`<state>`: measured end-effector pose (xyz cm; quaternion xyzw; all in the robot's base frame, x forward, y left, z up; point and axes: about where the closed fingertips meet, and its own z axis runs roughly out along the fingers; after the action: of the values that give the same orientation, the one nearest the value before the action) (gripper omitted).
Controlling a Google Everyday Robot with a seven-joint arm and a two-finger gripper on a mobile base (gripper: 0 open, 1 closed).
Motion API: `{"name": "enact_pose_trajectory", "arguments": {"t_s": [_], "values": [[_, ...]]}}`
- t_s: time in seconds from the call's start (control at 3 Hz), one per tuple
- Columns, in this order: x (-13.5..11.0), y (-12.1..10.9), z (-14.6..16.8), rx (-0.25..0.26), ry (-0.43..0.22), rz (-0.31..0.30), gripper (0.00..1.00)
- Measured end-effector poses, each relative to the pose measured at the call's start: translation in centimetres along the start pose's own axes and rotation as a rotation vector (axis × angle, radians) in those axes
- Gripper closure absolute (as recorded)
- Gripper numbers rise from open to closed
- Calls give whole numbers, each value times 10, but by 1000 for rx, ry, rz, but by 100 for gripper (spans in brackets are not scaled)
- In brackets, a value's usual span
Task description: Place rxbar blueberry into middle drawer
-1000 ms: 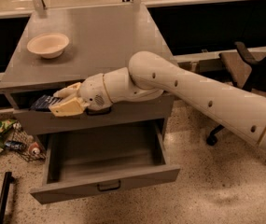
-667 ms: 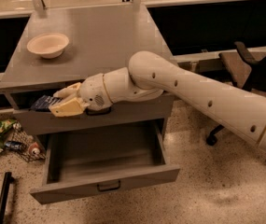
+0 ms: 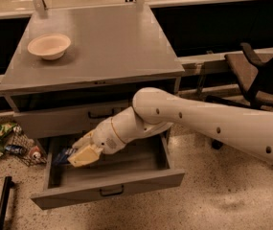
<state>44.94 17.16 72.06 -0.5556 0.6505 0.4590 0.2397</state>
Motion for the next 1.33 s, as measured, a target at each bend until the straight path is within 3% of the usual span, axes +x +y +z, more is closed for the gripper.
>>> {"name": "enact_pose_trajectory", "arguments": {"t_s": [0.33, 0.67, 1.0, 1.33], "values": [[62, -3, -4, 45, 147, 82, 100], [78, -6, -8, 59, 177, 105, 100], [101, -15, -2, 107, 207, 113, 100], [124, -39, -4, 178, 285, 69, 100]]}}
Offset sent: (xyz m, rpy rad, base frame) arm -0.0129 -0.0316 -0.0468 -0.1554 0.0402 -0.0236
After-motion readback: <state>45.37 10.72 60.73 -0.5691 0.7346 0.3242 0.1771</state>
